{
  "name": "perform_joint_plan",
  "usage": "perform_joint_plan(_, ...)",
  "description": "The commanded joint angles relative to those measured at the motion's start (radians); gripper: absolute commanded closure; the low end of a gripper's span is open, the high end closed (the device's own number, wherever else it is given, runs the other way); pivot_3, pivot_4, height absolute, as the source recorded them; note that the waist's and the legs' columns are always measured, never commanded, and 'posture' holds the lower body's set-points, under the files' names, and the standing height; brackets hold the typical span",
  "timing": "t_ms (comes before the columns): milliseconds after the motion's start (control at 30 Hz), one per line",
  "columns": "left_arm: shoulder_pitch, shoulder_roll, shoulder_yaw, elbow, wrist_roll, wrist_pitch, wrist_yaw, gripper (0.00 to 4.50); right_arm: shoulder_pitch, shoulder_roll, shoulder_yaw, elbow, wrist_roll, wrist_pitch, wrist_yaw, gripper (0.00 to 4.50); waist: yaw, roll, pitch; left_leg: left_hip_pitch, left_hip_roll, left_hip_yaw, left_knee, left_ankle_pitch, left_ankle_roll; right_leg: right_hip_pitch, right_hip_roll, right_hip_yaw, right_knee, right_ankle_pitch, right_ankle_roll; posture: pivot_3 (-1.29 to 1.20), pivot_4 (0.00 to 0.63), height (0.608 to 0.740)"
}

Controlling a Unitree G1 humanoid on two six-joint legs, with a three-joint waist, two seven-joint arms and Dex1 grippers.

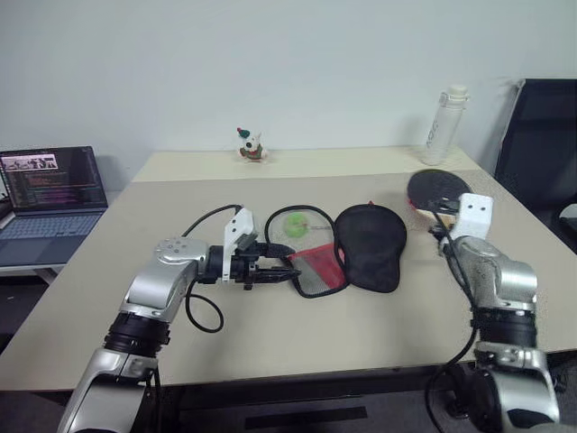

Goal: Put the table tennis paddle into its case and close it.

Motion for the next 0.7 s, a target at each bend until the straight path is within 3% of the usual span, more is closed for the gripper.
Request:
perform_joint_plan(33, 0.002, 0.011, 0.035, -0.053, -0.025, 0.009, 0.006, 1.75, 0.011, 0.09, 0.018, -0.15, 0.031, 0.096, -0.036, 3.38, 0.005, 0.0, 0.0, 0.0, 0.002, 0.0, 0.0, 0.0, 0.0, 0.0, 0.001, 0.0, 0.0, 0.0, -0.001, 0.0, 0.15, 0.74)
perform_joint_plan(200, 0.013, 0.012, 0.039, -0.068, -0.028, 0.021, 0.012, 1.75, 0.015, 0.177, 0.048, -0.103, 0.009, 0.069, -0.054, 3.38, 0.021, 0.0, 0.0, 0.0, 0.004, 0.0, 0.001, 0.0, 0.0, 0.0, 0.004, 0.0, -0.001, 0.001, -0.002, 0.0, 0.15, 0.74)
perform_joint_plan(700, 0.043, 0.026, 0.057, -0.099, -0.026, 0.033, 0.025, 1.75, 0.004, 0.16, 0.052, 0.101, -0.038, -0.054, -0.024, 3.38, 0.024, 0.0, 0.0, 0.0, 0.006, 0.001, 0.0, 0.0, 0.0, -0.001, 0.007, 0.0, -0.001, 0.001, -0.004, 0.0, 0.15, 0.74)
